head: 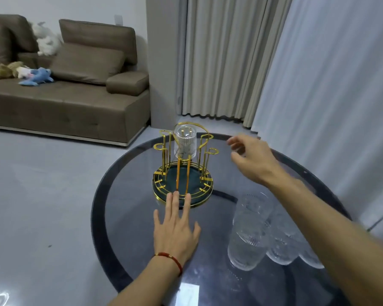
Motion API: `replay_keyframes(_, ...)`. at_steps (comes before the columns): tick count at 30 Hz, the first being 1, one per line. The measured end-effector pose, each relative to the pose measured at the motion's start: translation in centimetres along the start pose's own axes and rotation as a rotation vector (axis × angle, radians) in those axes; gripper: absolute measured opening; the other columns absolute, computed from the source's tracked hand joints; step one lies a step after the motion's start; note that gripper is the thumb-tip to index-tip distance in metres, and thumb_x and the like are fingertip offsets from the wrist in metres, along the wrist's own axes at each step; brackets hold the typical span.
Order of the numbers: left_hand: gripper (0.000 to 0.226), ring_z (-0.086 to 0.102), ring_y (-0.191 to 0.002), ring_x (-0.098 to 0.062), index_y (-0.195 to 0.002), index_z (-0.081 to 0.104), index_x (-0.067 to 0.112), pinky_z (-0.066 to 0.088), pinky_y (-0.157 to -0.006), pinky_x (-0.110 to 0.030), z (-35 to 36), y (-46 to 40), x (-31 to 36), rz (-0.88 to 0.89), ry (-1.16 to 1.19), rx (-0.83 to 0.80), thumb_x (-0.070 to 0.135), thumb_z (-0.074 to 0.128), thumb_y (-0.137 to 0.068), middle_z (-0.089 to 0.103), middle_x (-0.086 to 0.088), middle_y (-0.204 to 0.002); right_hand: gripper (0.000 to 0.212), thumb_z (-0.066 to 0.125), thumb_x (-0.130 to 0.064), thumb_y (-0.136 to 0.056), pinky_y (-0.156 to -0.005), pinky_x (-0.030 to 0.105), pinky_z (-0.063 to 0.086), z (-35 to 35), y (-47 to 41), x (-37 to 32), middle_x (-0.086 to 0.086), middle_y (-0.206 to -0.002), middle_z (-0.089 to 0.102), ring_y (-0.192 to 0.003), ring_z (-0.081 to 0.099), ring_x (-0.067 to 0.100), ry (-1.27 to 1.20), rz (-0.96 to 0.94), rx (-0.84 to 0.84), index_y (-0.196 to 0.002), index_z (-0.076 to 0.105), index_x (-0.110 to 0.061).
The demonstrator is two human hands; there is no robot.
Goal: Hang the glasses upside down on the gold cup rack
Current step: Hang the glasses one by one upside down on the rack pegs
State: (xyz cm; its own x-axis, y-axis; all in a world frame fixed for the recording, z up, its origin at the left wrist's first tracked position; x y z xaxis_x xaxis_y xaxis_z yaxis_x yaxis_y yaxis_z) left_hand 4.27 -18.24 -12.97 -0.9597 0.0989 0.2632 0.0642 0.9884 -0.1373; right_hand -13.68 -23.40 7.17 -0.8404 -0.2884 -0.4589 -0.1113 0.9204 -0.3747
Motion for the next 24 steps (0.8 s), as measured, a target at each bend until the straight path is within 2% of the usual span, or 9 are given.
replay_keyframes(3, 0.077, -0.015, -0.154, -0.025, -0.159, -0.006, 0.026, 0.007, -0.123, -0.056, -1.3, 1.1, 1.4, -0.005, 0.057, -0.006, 0.048, 0.037, -0.099, -0.014, -0.008, -0.169, 0.025, 0.062, -0.022, -0.096, -0.095, 0.040, 0.051, -0.7, 7.2, 1.1, 0.000, -0.112, 0.069, -0.105, 0.062, 0.018, 0.086, 0.017, 0.029, -0.120, 0.067, -0.018)
replay_keyframes(6, 0.067, 0.012, -0.153, -0.028, -0.156, 0.024, 0.017, 0.022, -0.120, -0.046, -4.1, 2.2, 3.9, 0.061, 0.177, 0.115, 0.037, 0.048, -0.097, 0.020, -0.014, -0.165, 0.024, 0.061, -0.039, -0.093, -0.090, 0.041, 0.050, -1.7, 13.0, 1.9, -0.005, -0.104, 0.068, -0.101, 0.060, 0.020, 0.144, 0.049, 0.136, -0.108, 0.068, -0.022)
replay_keyframes(7, 0.060, 0.027, -0.146, -0.027, -0.151, 0.035, 0.014, 0.030, -0.115, -0.041, -5.0, 2.6, 4.9, 0.100, 0.276, 0.154, 0.032, 0.053, -0.097, 0.035, -0.014, -0.157, 0.031, 0.058, -0.047, -0.092, -0.088, 0.042, 0.048, -1.7, 14.4, 2.0, -0.005, -0.103, 0.068, -0.101, 0.058, 0.021, 0.195, 0.055, 0.149, -0.107, 0.068, -0.023)
replay_keyframes(9, 0.043, 0.051, -0.123, -0.020, -0.137, 0.053, 0.014, 0.043, -0.101, -0.030, -6.1, 3.4, 6.4, 0.127, 0.570, 0.152, 0.022, 0.059, -0.095, 0.056, -0.008, -0.135, 0.051, 0.046, -0.062, -0.088, -0.091, 0.040, 0.042, -0.6, 16.7, 2.6, -0.004, -0.110, 0.066, -0.110, 0.053, 0.022, 0.273, 0.070, 0.088, -0.119, 0.065, -0.025)
replay_keyframes(11, 0.031, 0.061, -0.102, -0.009, -0.125, 0.061, 0.019, 0.053, -0.088, -0.027, -6.3, 4.2, 7.2, 0.072, 0.848, 0.075, 0.019, 0.061, -0.094, 0.066, -0.001, -0.119, 0.069, 0.037, -0.071, -0.086, -0.100, 0.040, 0.034, 0.8, 17.9, 3.4, -0.005, -0.122, 0.062, -0.122, 0.046, 0.022, 0.306, 0.080, -0.008, -0.136, 0.055, -0.027)
replay_keyframes(14, 0.028, 0.061, -0.101, -0.002, -0.123, 0.062, 0.025, 0.058, -0.088, -0.035, -5.9, 5.0, 8.7, 0.059, 1.024, -0.048, 0.021, 0.061, -0.096, 0.066, 0.007, -0.113, 0.074, 0.040, -0.076, -0.087, -0.105, 0.042, 0.028, 1.3, 18.6, 3.6, -0.004, -0.123, 0.063, -0.127, 0.046, 0.025, 0.320, 0.015, -0.006, -0.140, 0.052, -0.026)
replay_keyframes(18, 0.037, 0.055, -0.111, -0.001, -0.131, 0.055, 0.031, 0.051, -0.085, -0.023, -5.9, 5.7, 10.2, 0.119, 1.018, -0.099, 0.031, 0.060, -0.094, 0.060, 0.008, -0.126, 0.077, 0.046, -0.074, -0.085, -0.106, 0.045, 0.025, 2.0, 18.7, 3.1, 0.001, -0.125, 0.064, -0.126, 0.050, 0.028, 0.395, -0.039, -0.005, -0.140, 0.055, -0.021)
replay_keyframes(21, 0.056, 0.055, -0.117, -0.008, -0.136, 0.048, 0.036, 0.053, -0.096, -0.038, -6.2, 6.2, 10.9, 0.179, 0.931, -0.094, 0.041, 0.064, -0.083, 0.058, 0.008, -0.133, 0.078, 0.048, -0.068, -0.081, -0.109, 0.048, 0.023, 1.9, 18.7, 3.1, 0.003, -0.123, 0.064, -0.127, 0.050, 0.029, 0.348, -0.035, 0.004, -0.141, 0.054, -0.018)
replay_keyframes(24, 0.071, 0.056, -0.112, -0.013, -0.143, 0.040, 0.037, 0.053, -0.099, -0.047, -6.5, 6.6, 11.4, 0.270, 0.831, -0.115, 0.042, 0.073, -0.080, 0.054, 0.010, -0.137, 0.083, 0.053, -0.059, -0.070, -0.115, 0.051, 0.018, 1.5, 18.8, 2.8, 0.001, -0.120, 0.066, -0.129, 0.050, 0.027, 0.283, -0.057, 0.034, -0.143, 0.052, -0.019)
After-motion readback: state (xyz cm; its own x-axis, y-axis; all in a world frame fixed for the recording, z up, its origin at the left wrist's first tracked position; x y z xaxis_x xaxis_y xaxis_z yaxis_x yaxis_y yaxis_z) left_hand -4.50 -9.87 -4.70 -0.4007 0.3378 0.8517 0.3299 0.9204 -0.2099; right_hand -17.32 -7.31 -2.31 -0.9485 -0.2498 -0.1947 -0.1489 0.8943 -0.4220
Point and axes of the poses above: each hand's wrist, its own y-axis away from the middle knuckle, its own z-axis out of the palm, x = y × z, the point moved 9 cm from there along -y, towards the middle knuckle
